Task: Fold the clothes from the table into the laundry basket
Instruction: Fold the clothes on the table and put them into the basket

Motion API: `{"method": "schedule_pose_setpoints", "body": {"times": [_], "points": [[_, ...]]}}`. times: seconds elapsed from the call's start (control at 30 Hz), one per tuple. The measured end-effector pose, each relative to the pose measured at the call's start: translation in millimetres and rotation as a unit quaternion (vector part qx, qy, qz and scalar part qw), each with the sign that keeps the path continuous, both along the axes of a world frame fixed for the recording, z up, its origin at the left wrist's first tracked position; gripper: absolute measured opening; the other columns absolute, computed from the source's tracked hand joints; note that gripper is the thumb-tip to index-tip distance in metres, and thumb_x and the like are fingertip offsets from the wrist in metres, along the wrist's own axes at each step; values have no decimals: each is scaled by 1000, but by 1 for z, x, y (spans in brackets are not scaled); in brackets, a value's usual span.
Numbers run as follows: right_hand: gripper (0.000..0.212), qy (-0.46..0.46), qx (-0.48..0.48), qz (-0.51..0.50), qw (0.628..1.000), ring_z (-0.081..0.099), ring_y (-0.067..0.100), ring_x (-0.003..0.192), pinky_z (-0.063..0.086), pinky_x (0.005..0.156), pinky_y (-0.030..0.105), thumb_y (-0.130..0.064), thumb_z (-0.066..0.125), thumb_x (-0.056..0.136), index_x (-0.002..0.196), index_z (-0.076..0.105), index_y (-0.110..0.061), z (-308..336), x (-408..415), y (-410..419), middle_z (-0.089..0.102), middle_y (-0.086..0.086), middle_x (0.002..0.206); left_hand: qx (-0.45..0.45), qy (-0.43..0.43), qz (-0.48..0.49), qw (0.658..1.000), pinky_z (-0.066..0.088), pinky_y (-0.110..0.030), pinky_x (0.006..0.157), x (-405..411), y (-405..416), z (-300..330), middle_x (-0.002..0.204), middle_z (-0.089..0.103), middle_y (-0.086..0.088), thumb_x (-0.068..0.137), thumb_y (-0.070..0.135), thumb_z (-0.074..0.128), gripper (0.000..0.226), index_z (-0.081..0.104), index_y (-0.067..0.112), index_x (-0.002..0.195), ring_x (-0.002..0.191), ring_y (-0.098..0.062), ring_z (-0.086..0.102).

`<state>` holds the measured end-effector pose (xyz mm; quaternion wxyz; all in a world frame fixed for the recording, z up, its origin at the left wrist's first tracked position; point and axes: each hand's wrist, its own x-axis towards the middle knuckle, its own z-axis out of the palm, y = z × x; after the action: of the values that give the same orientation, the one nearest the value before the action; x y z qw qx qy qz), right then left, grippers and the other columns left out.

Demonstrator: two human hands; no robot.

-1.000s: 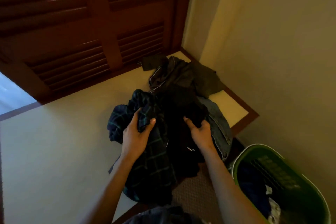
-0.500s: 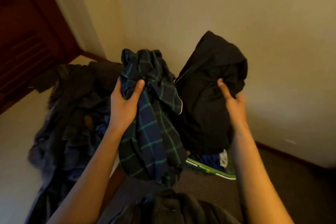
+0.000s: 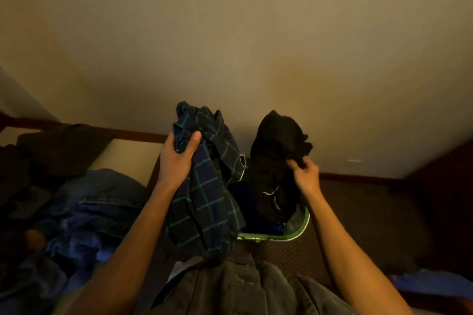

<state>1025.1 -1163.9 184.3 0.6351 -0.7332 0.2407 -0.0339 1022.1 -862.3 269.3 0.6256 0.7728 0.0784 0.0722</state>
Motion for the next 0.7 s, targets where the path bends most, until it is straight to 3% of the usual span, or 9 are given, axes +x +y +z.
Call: {"method": "schedule_pose_setpoints", "body": {"times": [0.07,0.13,0.27,0.5,0.6,0.7], "points": [[9,61,-16,14,998,64,31,110,54,91,45,-10,63,95,101,71,-11,-23,-9,-2,70,9,103,2,14,-24,1000,47,-13,86,9,-4,-7,118,60,13,88,45,63,57,52,22,139,112,-8,57],[16,114,-5,15,993,64,25,96,59,78,50,-14,60,97,87,69,-22,-32,-20,0,66,1,86,5,32,-50,998,48,-26,94,17,-10,-14,120,62,10,83,52,64,62,54,22,137,117,-14,59],[16,125,26,-8,992,63,22,90,60,71,44,-14,59,99,86,67,-20,-41,-28,4,66,6,92,11,46,-106,993,49,-40,103,26,-23,-18,126,63,6,83,51,63,62,55,21,136,120,-17,59],[14,81,83,-67,991,68,21,82,56,55,28,-11,54,100,101,68,-9,-32,-24,4,69,9,96,53,-15,-134,989,46,-38,106,52,-61,-4,139,58,6,89,60,59,67,47,25,145,127,-16,55],[16,66,82,-87,991,69,25,84,54,54,29,-10,54,99,103,68,-5,-24,-21,0,70,13,98,70,-21,-90,993,44,-40,108,61,-82,-11,145,53,7,85,68,59,76,39,31,149,132,-16,50],[17,55,61,-104,991,66,25,83,48,58,28,-8,54,98,103,69,-2,-17,-25,-2,70,13,95,42,-6,-12,999,42,-35,107,48,-106,-34,148,47,0,89,56,63,73,33,30,150,133,-21,47]]}}
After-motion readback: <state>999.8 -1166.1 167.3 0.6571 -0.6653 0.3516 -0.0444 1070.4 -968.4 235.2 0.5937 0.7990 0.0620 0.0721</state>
